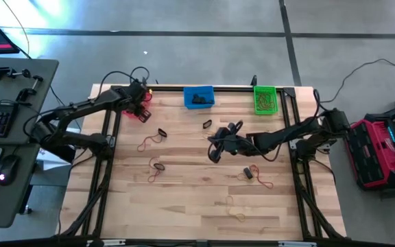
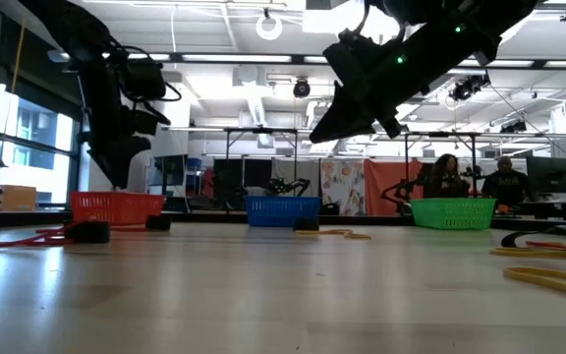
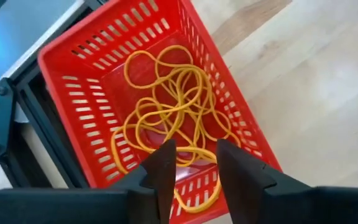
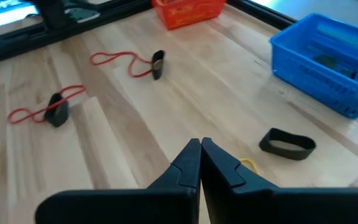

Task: Sort rubber bands into baskets
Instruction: Put the black rubber band into the blue bin

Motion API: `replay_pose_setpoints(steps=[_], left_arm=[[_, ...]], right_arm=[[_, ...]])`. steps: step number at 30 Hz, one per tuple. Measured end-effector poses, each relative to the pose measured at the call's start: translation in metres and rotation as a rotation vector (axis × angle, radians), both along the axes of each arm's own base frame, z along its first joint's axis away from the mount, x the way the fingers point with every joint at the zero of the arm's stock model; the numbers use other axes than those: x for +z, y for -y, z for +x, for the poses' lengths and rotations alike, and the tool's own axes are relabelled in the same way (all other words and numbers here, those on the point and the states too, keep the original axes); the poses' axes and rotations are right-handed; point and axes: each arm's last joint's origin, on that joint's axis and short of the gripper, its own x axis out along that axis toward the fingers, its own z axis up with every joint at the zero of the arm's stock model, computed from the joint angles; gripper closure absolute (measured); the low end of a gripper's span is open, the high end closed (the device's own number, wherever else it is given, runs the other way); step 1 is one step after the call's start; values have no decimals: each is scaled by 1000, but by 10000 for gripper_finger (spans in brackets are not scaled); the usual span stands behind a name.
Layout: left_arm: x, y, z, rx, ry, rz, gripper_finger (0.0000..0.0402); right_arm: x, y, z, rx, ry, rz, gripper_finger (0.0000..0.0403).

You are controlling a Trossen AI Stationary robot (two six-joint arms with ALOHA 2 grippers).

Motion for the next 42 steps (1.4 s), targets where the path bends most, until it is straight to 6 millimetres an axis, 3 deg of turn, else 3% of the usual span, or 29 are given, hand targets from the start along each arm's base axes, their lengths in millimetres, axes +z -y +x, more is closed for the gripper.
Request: replay_pose_setpoints(steps=[7, 14, 19, 24, 29, 34, 42], left_arm=[[13, 9, -1, -31, 41, 44, 259], [35, 36, 6, -143, 150, 130, 254], [51, 60, 15, -341, 272, 163, 264], [60, 84, 25, -634, 374, 136, 278], [59, 98, 33, -767, 408, 66, 292], [49, 107, 43, -878, 387, -31, 322], [23, 106, 61, -940, 263, -117, 339]], right_arm=[[1, 14, 2, -8, 3, 2, 403], [10, 6, 6, 50, 58, -119, 403], [12, 0, 10, 143, 94, -134, 403], [-1, -3, 18, 201, 96, -120, 403], [-15, -4, 22, 176, 69, -127, 403], [-15, -14, 21, 190, 68, -136, 403], [-14, -33, 18, 251, 53, -174, 403]])
